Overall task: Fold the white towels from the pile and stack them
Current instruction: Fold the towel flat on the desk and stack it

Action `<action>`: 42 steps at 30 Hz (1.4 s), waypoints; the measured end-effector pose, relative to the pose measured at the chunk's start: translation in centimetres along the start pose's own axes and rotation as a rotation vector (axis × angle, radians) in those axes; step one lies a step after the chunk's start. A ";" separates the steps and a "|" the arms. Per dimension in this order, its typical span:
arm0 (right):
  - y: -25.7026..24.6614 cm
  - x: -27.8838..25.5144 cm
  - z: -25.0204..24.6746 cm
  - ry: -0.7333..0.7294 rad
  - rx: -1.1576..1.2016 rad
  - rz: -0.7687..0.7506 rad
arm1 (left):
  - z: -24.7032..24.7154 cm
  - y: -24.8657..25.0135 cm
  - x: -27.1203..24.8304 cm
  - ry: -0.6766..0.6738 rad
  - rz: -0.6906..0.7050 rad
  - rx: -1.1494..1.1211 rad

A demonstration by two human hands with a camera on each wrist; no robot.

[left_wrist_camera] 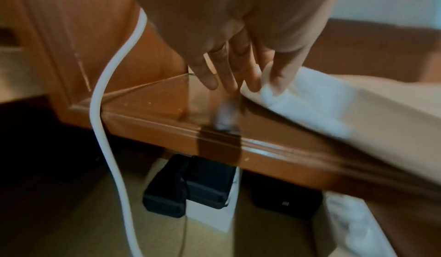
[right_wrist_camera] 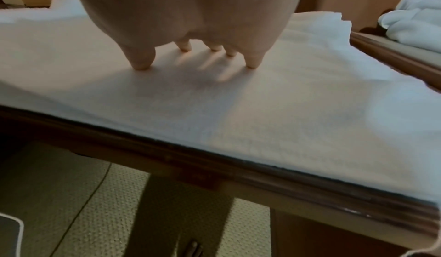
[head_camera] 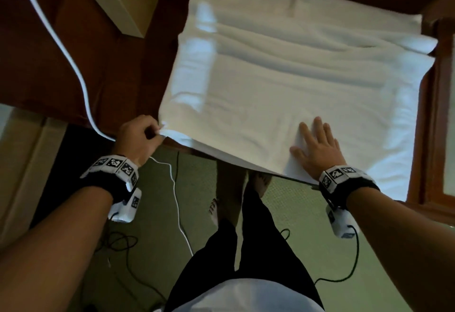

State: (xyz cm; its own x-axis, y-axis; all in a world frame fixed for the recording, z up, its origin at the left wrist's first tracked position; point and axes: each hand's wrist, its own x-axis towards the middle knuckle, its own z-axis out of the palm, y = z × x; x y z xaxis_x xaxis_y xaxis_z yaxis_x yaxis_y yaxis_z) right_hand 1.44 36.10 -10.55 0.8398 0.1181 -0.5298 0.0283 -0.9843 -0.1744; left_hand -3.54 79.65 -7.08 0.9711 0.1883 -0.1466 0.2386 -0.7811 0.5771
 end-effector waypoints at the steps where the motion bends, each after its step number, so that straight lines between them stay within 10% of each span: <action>1: 0.0 0.1 0.0 0.002 -0.007 -0.001 | -0.1 0.2 -0.1 0.038 -0.074 -0.082; 7: -0.7 0.0 0.3 0.009 0.004 0.017 | 0.2 0.0 -1.2 0.246 -0.225 -0.184; 13: -0.5 -0.7 -0.1 -0.006 0.015 0.014 | 0.2 -1.4 -1.9 -0.279 -0.315 0.253; 20: 3.8 -5.7 2.1 0.128 0.057 0.212 | 5.7 5.1 -0.4 -0.278 0.073 0.459; 27: 13.2 -9.0 1.3 0.479 0.355 0.549 | 10.0 3.8 1.3 -0.482 0.085 0.596; 36: 17.2 -9.1 0.2 0.313 0.464 0.839 | 11.2 6.4 0.7 -0.323 0.169 0.532; 42: 14.2 -10.2 0.7 0.388 0.030 0.304 | 12.6 5.1 -1.7 -0.395 0.346 0.602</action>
State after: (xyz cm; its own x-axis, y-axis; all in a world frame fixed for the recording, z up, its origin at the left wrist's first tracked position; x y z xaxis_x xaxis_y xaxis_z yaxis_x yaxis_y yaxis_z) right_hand -7.12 21.01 -8.17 0.9479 -0.2370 -0.2130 -0.2600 -0.9617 -0.0869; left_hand -4.06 67.85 -14.00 0.8887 -0.2603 -0.3774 -0.2293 -0.9652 0.1258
